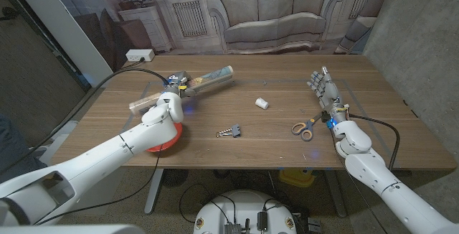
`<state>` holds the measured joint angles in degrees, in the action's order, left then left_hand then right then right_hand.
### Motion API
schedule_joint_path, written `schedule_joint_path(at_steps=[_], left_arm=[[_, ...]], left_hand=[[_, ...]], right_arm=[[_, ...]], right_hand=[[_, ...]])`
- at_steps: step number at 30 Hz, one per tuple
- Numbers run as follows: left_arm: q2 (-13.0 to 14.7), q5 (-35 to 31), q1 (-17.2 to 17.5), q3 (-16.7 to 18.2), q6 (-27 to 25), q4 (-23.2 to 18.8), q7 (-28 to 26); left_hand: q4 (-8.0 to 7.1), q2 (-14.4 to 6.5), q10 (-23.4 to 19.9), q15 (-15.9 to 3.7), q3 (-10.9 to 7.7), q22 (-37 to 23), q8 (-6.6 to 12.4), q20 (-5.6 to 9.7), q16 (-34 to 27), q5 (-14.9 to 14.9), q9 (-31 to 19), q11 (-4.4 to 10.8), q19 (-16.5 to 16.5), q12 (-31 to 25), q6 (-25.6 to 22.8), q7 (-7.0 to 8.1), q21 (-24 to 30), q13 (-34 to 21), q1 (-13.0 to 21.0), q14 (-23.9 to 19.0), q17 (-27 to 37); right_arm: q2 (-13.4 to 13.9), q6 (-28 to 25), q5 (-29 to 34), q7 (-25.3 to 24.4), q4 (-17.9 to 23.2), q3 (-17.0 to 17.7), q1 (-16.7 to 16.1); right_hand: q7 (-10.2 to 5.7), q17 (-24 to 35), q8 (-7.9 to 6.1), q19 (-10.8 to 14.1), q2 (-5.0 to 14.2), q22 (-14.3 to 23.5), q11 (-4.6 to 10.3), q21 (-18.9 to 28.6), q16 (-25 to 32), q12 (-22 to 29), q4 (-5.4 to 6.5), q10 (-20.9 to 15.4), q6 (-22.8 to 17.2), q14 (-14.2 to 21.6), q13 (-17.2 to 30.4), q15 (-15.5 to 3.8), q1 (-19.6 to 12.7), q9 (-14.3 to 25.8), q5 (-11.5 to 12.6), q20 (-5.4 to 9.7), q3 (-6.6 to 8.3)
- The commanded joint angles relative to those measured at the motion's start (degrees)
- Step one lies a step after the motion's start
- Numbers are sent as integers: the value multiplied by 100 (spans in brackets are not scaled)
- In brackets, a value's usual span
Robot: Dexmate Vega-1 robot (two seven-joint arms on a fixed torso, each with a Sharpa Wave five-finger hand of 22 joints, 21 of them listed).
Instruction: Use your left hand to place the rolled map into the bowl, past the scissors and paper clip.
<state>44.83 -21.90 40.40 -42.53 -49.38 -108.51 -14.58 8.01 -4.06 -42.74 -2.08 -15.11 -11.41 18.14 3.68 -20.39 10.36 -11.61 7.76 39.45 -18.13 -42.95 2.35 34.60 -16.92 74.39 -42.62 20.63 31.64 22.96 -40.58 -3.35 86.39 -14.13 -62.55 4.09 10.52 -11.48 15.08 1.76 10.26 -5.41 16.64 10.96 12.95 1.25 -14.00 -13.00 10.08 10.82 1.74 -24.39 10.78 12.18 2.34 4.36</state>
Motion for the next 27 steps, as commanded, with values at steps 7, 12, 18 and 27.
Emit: schedule_joint_path(at_steps=[7, 12, 18, 27], left_arm=[[224, 87, 353, 232, -206, -460, -68], [282, 92, 494, 288, -277, -612, -153], [369, 99, 667, 371, -344, -788, -261], [491, 89, 847, 452, -612, -1114, -318]], left_hand=[[-101, -395, -63, -863, -78, -17, -42, 235, 20, 6, -21, 20, -1, 12, -70, 11, 63, -32, 380, -291, 29], [-110, -390, -83, -876, -76, -16, -48, 234, 30, 5, -21, 14, -12, 16, -85, 10, 86, -45, 367, -298, 39], [-118, -384, -93, -875, -75, -15, -56, 233, 37, 5, -22, 18, -20, 22, -92, 24, 109, -55, 354, -312, 47], [-125, -380, -94, -870, -77, -13, -70, 233, 50, 5, -23, 19, -28, 37, -93, 20, 142, -71, 342, -318, 61]], right_arm=[[48, -32, -3, -80, 123, 57, -110], [66, -13, 14, -137, 198, 90, -193], [74, 20, 24, -148, 244, 112, -244], [110, 11, 39, -179, 328, 145, -304]], right_hand=[[23, 15, 9, 50, 38, 13, 10, -29, -6, -18, 0, -45, -22, 38, 24, -9, 7, 34, -6, 13, -17], [18, 15, 9, 54, 41, 14, 4, -37, -8, -18, -1, -47, -23, 34, 24, -8, 9, 34, -7, 13, -19], [24, 16, 7, 57, 44, 14, 11, -46, -8, -16, -2, -53, -28, 34, 24, -7, 11, 34, -8, 12, -21], [22, 16, 8, 63, 48, 15, 8, -58, -9, -17, -2, -52, -26, 33, 24, -11, 14, 34, -10, 13, -24]])
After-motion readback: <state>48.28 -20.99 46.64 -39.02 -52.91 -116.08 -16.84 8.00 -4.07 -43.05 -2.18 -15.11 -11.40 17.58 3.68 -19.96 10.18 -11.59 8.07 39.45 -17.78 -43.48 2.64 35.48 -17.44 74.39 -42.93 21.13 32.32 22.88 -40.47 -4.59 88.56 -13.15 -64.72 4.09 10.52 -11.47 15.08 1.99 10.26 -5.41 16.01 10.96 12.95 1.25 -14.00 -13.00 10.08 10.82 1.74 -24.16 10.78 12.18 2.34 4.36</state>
